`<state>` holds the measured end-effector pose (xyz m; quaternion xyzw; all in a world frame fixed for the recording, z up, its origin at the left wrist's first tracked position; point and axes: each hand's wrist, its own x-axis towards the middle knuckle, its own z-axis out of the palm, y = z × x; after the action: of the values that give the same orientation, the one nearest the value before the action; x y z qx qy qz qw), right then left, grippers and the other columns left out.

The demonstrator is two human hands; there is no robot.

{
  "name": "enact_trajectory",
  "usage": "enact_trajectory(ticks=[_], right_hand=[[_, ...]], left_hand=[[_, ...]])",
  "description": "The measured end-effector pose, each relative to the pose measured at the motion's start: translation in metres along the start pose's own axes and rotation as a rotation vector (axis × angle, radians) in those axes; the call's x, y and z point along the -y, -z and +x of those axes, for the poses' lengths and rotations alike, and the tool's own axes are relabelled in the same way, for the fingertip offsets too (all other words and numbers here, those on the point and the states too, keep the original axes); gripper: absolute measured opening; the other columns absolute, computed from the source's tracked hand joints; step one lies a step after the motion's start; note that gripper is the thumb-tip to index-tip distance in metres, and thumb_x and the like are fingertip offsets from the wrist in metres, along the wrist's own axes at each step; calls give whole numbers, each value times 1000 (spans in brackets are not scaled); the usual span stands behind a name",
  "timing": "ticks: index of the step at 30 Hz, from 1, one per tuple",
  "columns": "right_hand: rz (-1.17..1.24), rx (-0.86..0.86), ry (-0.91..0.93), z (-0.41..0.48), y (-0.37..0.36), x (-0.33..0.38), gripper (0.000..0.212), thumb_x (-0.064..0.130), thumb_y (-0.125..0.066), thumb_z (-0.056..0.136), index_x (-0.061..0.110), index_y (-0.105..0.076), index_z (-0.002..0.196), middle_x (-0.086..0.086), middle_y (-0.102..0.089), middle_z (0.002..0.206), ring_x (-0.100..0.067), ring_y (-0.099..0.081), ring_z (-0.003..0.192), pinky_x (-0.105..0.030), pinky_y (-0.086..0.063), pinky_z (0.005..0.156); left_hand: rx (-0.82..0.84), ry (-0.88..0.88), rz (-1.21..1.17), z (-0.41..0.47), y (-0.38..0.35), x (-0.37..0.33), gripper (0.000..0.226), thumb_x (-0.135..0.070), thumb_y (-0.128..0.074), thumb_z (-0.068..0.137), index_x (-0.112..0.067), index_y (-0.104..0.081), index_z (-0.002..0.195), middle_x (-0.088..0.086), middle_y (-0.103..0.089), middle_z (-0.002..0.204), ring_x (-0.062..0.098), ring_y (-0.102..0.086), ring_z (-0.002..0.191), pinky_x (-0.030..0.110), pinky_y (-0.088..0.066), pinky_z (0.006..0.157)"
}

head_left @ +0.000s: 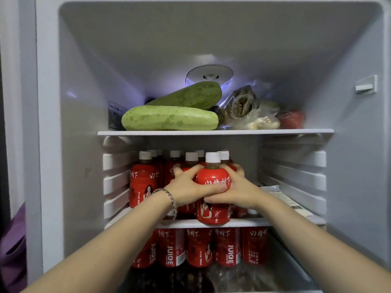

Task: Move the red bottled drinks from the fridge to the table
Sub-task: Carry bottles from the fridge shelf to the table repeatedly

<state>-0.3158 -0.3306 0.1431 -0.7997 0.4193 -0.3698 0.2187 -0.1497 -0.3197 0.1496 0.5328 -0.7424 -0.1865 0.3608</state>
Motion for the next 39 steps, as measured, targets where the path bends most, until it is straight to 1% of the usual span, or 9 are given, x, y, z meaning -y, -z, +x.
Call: enact_trajectory(ticks=[5,8,10,15,19,22,25,30,39], right_hand=[[11,-105,114,-6,-11,-4,69,29,-87,58,53,-39,101,1,-16,136,-17,-43,123,-21,-39,98],[-28,-115,139,-12,-11,0,74,48,-82,42,57,-38,100,2,-14,139,-14,-42,125,-21,-34,105],[-42,-68,133,-15,-8,5,76,38,-88,48,59,-37,101,2,-14,138,-14,-42,125,-23,-35,107],[-95,176,38,-12,15,17,76,37,-89,53,64,-35,98,3,-30,128,-9,-47,110,-25,-42,99],[-112,158,68,-3,17,9,80,50,-85,30,62,-45,98,0,-40,127,-13,-50,116,-30,-46,102],[25,137,108,2,17,1,79,32,-92,34,51,-55,101,0,-52,124,-15,-60,110,-37,-53,94],[116,3,136,1,13,-11,71,18,-91,51,48,-60,107,-5,-53,127,-18,-63,106,-36,-57,87],[3,-379,193,-8,-16,-8,64,13,-83,66,56,-50,100,-2,-38,116,2,-53,95,0,-44,76],[-163,-575,192,-70,-27,46,60,12,-79,65,47,-51,105,9,-32,125,-2,-47,108,-11,-41,93]], left_hand=[[-133,-59,-61,-10,-9,1,61,-75,-67,29,-56,-52,85,-8,-22,117,24,-48,115,38,-46,100],[-172,-120,-62,-24,-10,-4,57,-72,-65,31,-55,-52,84,-10,-18,122,21,-43,119,37,-43,104],[-183,-128,-67,-33,-8,-7,62,-72,-64,32,-53,-51,89,-10,-17,125,20,-41,121,36,-42,104],[-127,-137,-66,-42,-1,-3,63,-64,-74,49,-50,-45,103,-15,-11,117,21,-37,125,39,-41,106],[-164,-184,-71,-46,2,8,56,-71,-62,38,-59,-43,89,-16,-10,125,18,-37,125,35,-39,107],[-237,-235,-137,-47,5,14,57,-68,-60,38,-57,-41,90,-11,-11,133,9,-35,119,20,-33,100],[-291,-254,-186,-52,3,17,59,-62,-63,40,-56,-38,93,-11,-11,133,5,-32,112,15,-29,93],[-384,-318,-241,-57,-2,23,60,-62,-61,38,-53,-43,96,-7,-11,141,8,-33,120,10,-31,93],[-447,-460,-305,-103,-2,22,66,-58,-65,37,-52,-43,100,-15,-6,136,10,-23,132,1,-21,97]])
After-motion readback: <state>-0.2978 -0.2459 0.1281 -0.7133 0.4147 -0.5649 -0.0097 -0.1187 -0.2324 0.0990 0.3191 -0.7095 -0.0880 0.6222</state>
